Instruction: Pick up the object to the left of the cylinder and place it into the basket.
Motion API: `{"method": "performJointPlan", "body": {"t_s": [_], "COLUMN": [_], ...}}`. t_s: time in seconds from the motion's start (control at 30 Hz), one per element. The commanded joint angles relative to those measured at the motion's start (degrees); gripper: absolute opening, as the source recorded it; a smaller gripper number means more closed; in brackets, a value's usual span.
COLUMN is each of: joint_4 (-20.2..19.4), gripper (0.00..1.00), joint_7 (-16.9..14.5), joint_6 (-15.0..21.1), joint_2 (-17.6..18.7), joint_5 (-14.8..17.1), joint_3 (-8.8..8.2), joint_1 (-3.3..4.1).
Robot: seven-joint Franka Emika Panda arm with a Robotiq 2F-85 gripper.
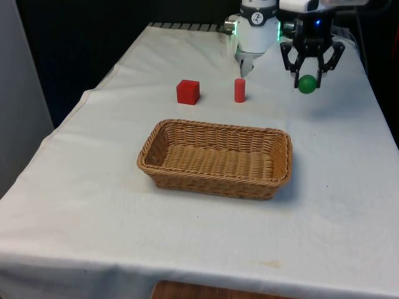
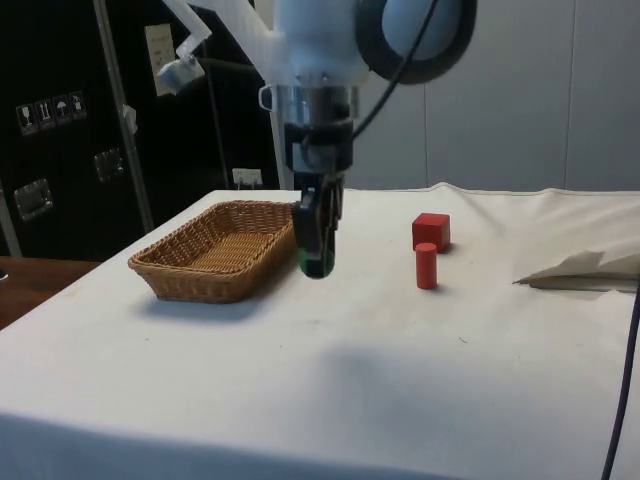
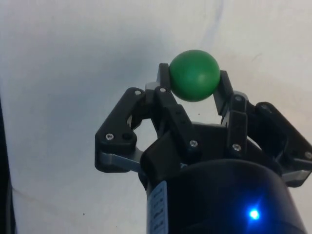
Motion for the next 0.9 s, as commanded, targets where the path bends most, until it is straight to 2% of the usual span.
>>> {"method": "performJointPlan", "body": {"t_s": [0.0, 0.13, 0.17, 0.2, 0.4, 0.43, 0.6, 0.73, 0.87], "joint_4": [1.0, 3.4, 2.7, 3.9, 7.2, 6.8, 9.4, 10.9, 12.8], "gripper": [0.00, 0.00, 0.00, 0.00, 0.00, 0.00, 0.00, 0.00, 0.00], "joint_7": [-0.2, -1.1, -0.8, -1.3, -2.3, -2.1, -2.8, -2.5, -3.2], "joint_6": [-1.3, -3.6, -2.5, -4.0, -6.5, -6.0, -7.9, -8.3, -9.6], "joint_2": [-0.2, -0.3, 0.0, -0.2, 0.1, 0.1, 0.7, 1.3, 2.2], "joint_5": [-0.3, -0.1, 0.0, -0.1, 0.2, 0.0, 0.3, 0.0, 0.6], "joint_3": [-0.34, -1.03, -0.80, -1.20, -2.18, -2.18, -2.81, -3.38, -3.72], "joint_1": [-0.23, -0.46, -0.29, -0.46, -0.74, -0.57, -0.80, -0.69, -0.97]}}
